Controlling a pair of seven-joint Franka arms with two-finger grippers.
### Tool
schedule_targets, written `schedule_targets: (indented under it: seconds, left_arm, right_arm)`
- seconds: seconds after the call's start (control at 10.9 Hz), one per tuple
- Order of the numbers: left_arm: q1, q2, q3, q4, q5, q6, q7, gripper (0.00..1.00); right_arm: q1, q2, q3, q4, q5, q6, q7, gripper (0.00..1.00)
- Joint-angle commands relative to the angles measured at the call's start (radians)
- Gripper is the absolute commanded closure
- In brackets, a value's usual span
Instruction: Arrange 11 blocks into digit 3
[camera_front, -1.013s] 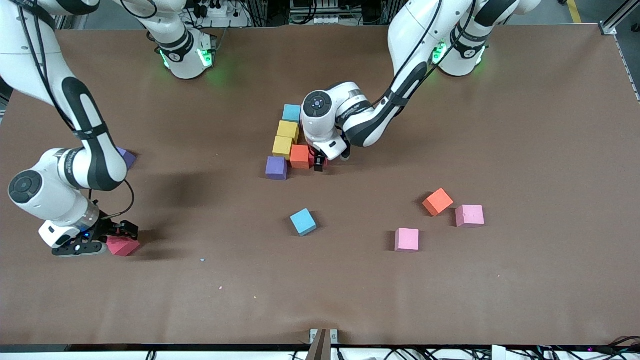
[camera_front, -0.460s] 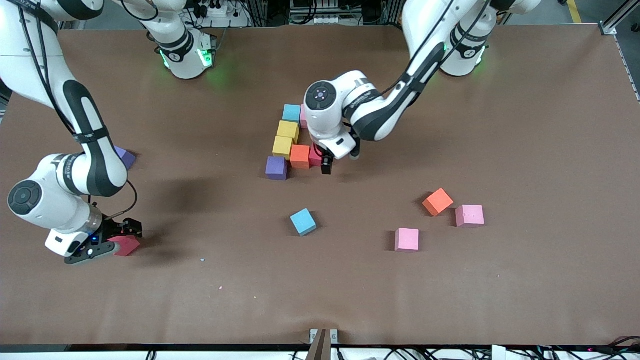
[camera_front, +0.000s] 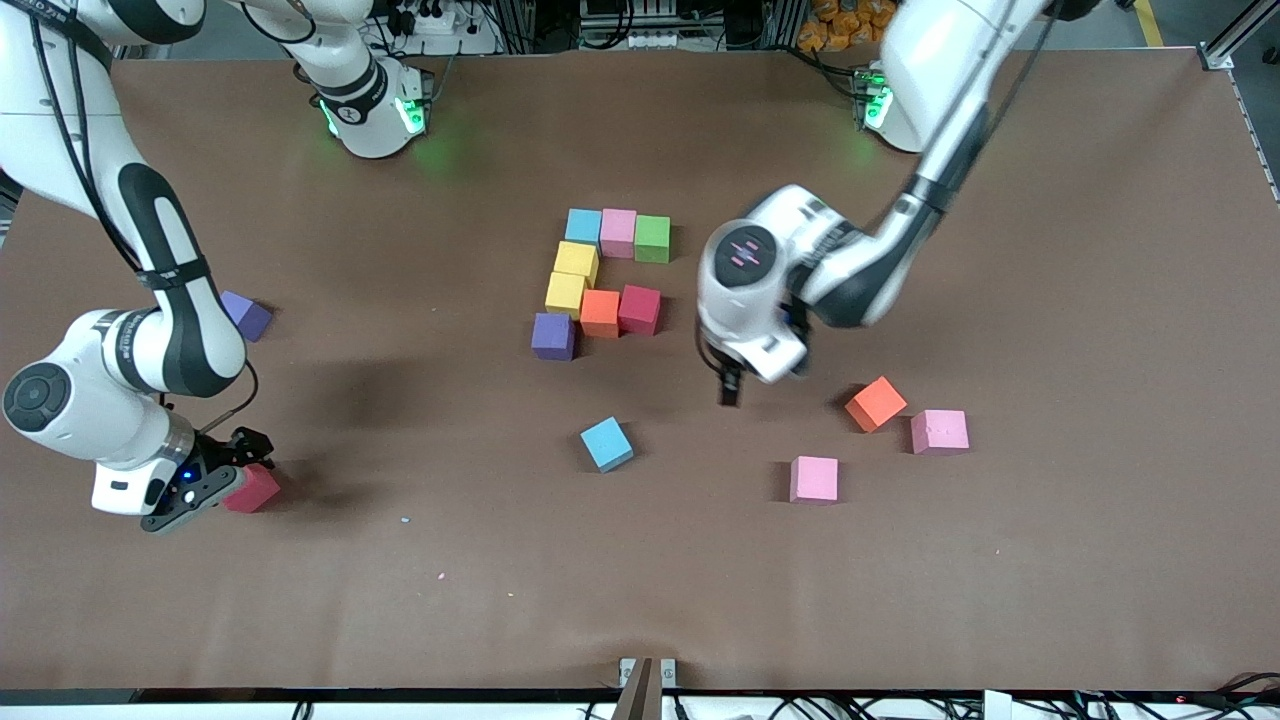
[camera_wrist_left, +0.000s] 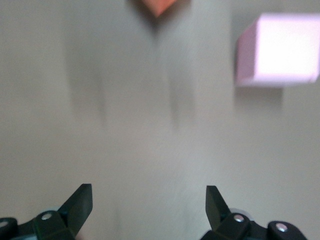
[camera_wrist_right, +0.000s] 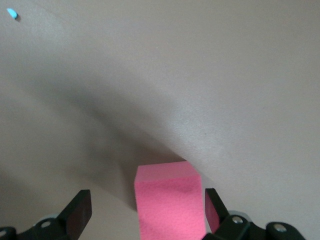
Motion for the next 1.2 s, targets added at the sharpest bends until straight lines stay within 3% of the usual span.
schedule_targets:
  seconds: [0.0, 0.37, 0.64, 0.83, 1.01, 1.1]
  left_arm:
    - [0.058, 0.019, -0.009, 0.022, 0.023, 0.000, 0.126, 0.00]
    - [0.142, 0.066, -0.007, 0.065, 0.018, 0.004, 0.375, 0.00]
    - [0.181, 0.124, 0.008, 0.161, 0.015, 0.030, 0.386, 0.00]
    - [0.187, 0.147, 0.020, 0.168, 0.007, 0.092, 0.371, 0.00]
    - [0.187, 0.185, 0.020, 0.210, 0.007, 0.096, 0.322, 0.00]
    - [0.187, 0.204, 0.020, 0.226, 0.007, 0.096, 0.307, 0.00]
  right_arm:
    - [-0.022, 0.046, 0.010, 0.049, 0.046, 0.002, -0.096, 0.00]
    - [-0.045, 0.089, 0.010, 0.067, 0.051, 0.042, -0.132, 0.00]
    - [-0.047, 0.112, 0.010, 0.070, 0.052, 0.069, -0.137, 0.00]
    - [-0.047, 0.118, 0.010, 0.066, 0.071, 0.079, -0.138, 0.00]
    - [-0.044, 0.116, 0.010, 0.064, 0.077, 0.077, -0.126, 0.45]
    - [-0.036, 0.113, 0.010, 0.064, 0.121, 0.068, -0.114, 0.64]
